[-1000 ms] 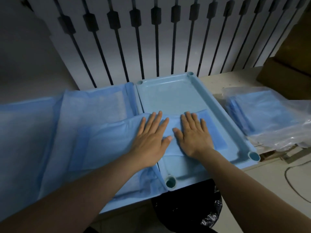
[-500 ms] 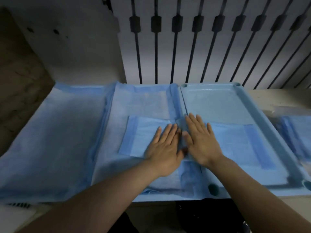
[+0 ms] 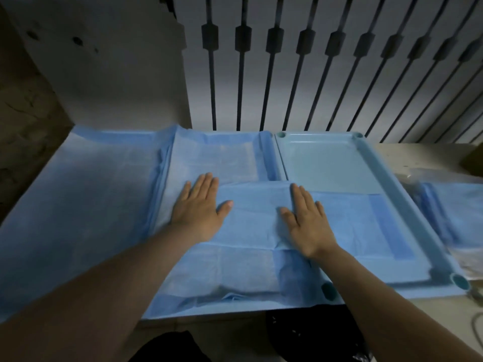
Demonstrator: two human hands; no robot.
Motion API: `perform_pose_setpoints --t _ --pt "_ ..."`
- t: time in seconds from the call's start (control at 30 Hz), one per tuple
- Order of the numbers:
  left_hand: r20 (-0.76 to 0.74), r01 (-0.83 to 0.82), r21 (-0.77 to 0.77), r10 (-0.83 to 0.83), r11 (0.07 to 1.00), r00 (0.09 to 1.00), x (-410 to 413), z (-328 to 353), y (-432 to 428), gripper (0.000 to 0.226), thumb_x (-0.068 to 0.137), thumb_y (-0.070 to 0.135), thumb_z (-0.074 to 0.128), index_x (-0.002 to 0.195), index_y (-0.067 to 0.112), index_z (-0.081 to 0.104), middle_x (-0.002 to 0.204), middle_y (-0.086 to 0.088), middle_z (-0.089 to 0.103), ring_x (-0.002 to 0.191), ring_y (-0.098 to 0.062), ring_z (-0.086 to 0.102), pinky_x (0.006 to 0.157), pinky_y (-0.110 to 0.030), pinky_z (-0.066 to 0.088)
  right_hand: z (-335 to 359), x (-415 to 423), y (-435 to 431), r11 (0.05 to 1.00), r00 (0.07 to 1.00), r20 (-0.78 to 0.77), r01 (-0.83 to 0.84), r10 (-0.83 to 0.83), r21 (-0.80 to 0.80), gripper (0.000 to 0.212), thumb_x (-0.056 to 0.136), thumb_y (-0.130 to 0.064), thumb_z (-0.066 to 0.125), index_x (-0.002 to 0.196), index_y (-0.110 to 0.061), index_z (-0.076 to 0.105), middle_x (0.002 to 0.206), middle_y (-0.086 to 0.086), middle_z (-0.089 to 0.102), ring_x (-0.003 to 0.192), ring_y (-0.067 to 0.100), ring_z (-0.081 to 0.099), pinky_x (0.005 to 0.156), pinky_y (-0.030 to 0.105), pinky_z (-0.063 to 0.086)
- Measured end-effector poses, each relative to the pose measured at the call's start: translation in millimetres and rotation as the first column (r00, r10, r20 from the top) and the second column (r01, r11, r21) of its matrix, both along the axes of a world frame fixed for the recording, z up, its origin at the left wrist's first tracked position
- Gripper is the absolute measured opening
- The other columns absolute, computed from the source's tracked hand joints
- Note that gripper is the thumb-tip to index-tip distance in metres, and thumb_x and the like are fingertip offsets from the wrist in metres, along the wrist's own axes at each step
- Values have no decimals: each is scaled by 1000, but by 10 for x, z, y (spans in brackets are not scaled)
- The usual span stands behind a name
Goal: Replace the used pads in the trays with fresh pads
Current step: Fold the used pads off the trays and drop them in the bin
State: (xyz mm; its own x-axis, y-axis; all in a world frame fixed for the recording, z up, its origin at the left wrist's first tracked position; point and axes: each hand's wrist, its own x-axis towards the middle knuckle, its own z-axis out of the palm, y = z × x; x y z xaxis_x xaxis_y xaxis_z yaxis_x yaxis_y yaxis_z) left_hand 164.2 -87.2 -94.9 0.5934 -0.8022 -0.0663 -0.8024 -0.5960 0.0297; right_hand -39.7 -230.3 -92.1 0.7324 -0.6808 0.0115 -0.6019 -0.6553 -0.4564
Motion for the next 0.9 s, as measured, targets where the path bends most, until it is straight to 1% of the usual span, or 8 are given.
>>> perform_pose_setpoints --t 0.13,0.27,0.33,0.47,0.57,0.7,0.8,0.9 --pt "58 -43 -29 45 999 997 -273 164 -70 71 99 51 11 152 6 -5 161 -9 -13 148 -19 -15 119 -44 -11 30 -6 -6 991 996 82 16 -27 129 62 102 -44 29 155 -22 4 162 -5 6 149 7 0 120 32 -9" --pt "-81 225 -210 -246 952 966 -922 221 -352 67 100 49 12 152 13 -11 158 1 -21 144 -11 -24 119 -39 -14 72 -56 14 978 985 171 -15 -21 206 52 106 -33 26 155 -23 11 162 -7 6 148 4 0 120 31 -8" --pt "-111 219 -171 -239 961 965 -1078 120 -466 70 98 54 5 152 13 -10 160 0 -17 145 -10 -20 119 -37 -12 74 -115 -15 986 990 139 -18 -6 168 50 106 -32 22 154 -24 12 162 -8 8 148 5 0 120 32 -6" --pt "-54 187 -157 -198 970 979 -1100 -19 -497 99 73 68 -27 153 12 -7 161 0 -10 147 -9 -15 119 -35 -12 -15 -387 -290 997 991 -118 51 -58 -60 54 104 -41 15 155 -24 8 163 -7 2 149 10 -6 120 36 -8" --pt "-66 202 -160 -215 966 974 -1084 -25 -484 93 76 64 -20 153 12 -8 161 0 -11 146 -9 -16 119 -35 -13 -56 -718 -553 975 958 -213 160 -191 -153 59 102 -46 14 155 -22 5 163 -4 -3 149 15 -8 120 40 -8" --pt "-62 202 -147 -213 968 975 -1086 -21 -468 92 76 63 -21 152 13 -10 161 1 -14 146 -8 -18 119 -35 -14 -35 -1118 -787 932 914 -198 327 -354 -158 62 103 -45 15 155 -14 6 163 3 -1 150 20 -5 121 38 -4" --pt "-99 198 -131 -212 971 972 -1066 -9 -478 92 76 66 -20 152 14 -12 160 2 -15 145 -7 -18 119 -35 -14 42 -1187 -735 918 911 -124 383 -394 -105 63 103 -42 25 154 -8 11 162 10 8 149 25 6 121 36 4" --pt "-206 152 -139 -178 979 962 -1060 43 -499 82 88 68 -6 151 16 -14 160 3 -18 144 -4 -19 119 -35 -13 180 -1206 -619 838 839 -12 542 -544 -62 71 96 -35 52 149 0 21 150 20 31 138 35 29 112 42 24"
